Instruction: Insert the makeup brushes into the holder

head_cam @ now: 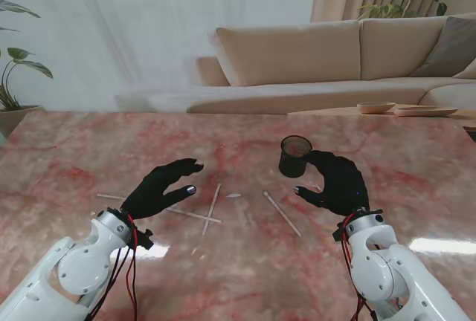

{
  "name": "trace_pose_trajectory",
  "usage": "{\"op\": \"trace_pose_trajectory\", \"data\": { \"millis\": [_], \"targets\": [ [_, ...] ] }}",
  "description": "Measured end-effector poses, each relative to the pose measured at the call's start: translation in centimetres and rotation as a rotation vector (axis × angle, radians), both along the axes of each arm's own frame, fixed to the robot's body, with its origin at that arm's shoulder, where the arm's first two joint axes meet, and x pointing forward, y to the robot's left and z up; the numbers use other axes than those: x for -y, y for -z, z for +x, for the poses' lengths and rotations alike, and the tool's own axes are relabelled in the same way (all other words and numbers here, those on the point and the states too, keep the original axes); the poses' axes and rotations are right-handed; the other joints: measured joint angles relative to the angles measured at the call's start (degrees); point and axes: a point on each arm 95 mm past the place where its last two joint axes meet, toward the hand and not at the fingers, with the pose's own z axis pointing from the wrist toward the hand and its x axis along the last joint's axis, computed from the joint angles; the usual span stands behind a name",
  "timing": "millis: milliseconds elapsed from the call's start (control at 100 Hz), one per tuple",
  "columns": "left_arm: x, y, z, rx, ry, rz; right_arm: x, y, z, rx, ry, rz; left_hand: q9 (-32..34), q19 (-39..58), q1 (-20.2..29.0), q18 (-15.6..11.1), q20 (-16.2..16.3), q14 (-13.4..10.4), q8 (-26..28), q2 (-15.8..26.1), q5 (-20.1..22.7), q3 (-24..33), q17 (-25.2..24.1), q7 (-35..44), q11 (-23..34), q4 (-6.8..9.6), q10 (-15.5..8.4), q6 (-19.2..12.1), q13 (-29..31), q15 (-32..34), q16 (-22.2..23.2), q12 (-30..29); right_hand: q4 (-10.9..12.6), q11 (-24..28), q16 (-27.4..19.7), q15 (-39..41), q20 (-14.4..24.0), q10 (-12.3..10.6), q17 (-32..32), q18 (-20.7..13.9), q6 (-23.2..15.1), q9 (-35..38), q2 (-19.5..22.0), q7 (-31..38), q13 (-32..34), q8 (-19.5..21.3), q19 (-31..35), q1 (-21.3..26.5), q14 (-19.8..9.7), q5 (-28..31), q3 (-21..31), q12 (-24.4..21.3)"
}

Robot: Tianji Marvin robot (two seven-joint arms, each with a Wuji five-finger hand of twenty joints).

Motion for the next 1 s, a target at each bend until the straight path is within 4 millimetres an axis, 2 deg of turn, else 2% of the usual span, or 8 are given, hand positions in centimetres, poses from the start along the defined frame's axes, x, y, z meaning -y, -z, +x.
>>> {"op": "trace_pose_trajectory", "data": {
  "millis": [140,150,220,360,370,450,720,1000],
  "targets": [
    [-0.2,0.2,0.3,-0.001,-0.005,0.000,1.1,0.1,0.1,-0.050,0.074,-0.066,0.00,0.00,0.00,0.00,0.00,0.00,0.00,0.00,0.00,0.00,0.00,0.00,0.00,0.00,0.00,0.00,0.00,0.00,-0.01,0.00,-0.11,-0.32,1.68,-0.57,4.56,0.50,-5.30,0.01,0.09,-7.57,-4.59,2.95,-7.77,6.26,-1.83,6.42,-0.14,0.15,5.63,1.91],
    [-0.2,0.2,0.3,-0.001,-0.005,-0.001,1.1,0.1,0.1,-0.052,0.079,-0.071,0.00,0.00,0.00,0.00,0.00,0.00,0.00,0.00,0.00,0.00,0.00,0.00,0.00,0.00,0.00,0.00,0.00,0.00,-0.01,0.00,-1.11,-0.40,1.68,-1.05,5.09,0.54,-5.50,-0.01,0.09,-8.05,-4.95,3.44,-8.12,6.58,-2.07,6.42,-0.19,0.38,6.21,2.02],
    [-0.3,0.3,0.4,-0.001,-0.006,-0.001,1.5,0.2,0.2,-0.057,0.130,-0.121,0.00,0.00,0.00,0.00,0.06,0.00,0.00,0.00,0.00,0.00,0.00,0.00,0.00,0.00,0.00,0.00,0.00,0.00,-0.01,0.00,-2.44,-0.15,1.77,-0.88,6.56,0.90,-6.96,-0.07,0.08,-10.82,-7.92,4.81,-11.07,9.98,-2.78,8.52,-0.20,1.15,10.17,2.68],
    [-0.5,0.5,0.5,-0.003,-0.011,-0.001,1.9,1.2,1.2,-0.090,0.213,-0.175,0.00,0.00,0.00,0.00,0.28,0.00,0.00,0.00,0.00,0.00,0.00,0.02,0.00,0.00,0.00,0.00,0.00,0.00,-0.02,0.00,-2.44,0.59,1.77,-0.66,8.69,1.30,-7.77,-0.09,-0.04,-11.99,-12.04,7.18,-12.21,14.39,-3.53,11.32,-0.19,4.45,18.03,3.45],
    [-0.5,0.5,0.5,-0.003,-0.012,0.000,1.9,1.4,1.3,-0.094,0.218,-0.179,0.00,0.00,0.00,0.00,0.30,0.00,0.00,0.00,0.00,0.00,0.00,0.02,0.00,0.00,0.00,0.00,0.00,0.00,-0.02,0.00,-3.33,0.72,1.77,-0.66,8.72,1.32,-7.85,-0.09,-0.05,-12.00,-12.36,7.40,-12.21,14.57,-3.54,11.32,-0.19,4.82,18.45,3.50],
    [-0.7,0.6,0.5,-0.004,-0.015,0.000,2.1,2.2,2.0,-0.124,0.245,-0.208,0.00,0.00,0.00,0.00,0.51,0.00,0.00,0.00,0.00,0.00,0.00,0.04,0.00,0.00,0.00,0.00,0.00,0.00,-0.02,0.00,-4.17,1.49,1.77,-0.66,8.89,1.34,-7.88,-0.09,-0.16,-12.03,-13.00,9.29,-12.21,16.43,-3.56,13.29,-0.19,6.14,20.87,3.96],
    [-1.3,0.9,0.7,-0.006,-0.030,0.001,2.9,5.2,3.4,-0.221,0.330,-0.269,0.00,0.07,0.00,0.00,0.60,-0.01,0.00,0.00,0.00,0.00,0.00,0.06,0.00,0.00,0.00,0.00,0.00,0.00,-0.02,0.00,-4.19,3.38,1.77,-0.40,9.50,1.36,-7.89,-0.09,-0.30,-12.30,-13.54,9.87,-12.21,18.00,-3.56,13.95,-0.19,8.27,22.58,4.03],
    [-1.6,1.2,0.7,-0.013,-0.039,0.001,3.5,7.9,3.7,-0.298,0.387,-0.290,0.00,0.08,0.00,0.00,0.60,-0.01,0.00,0.00,0.00,0.00,0.00,0.09,0.00,0.00,0.00,0.00,0.00,0.00,-0.02,0.00,-4.24,5.17,1.77,1.47,10.26,1.82,-7.43,-0.09,-1.58,-12.30,-13.57,13.87,-12.21,23.11,-3.52,13.95,-0.19,10.76,22.59,4.05]
  ]
}}
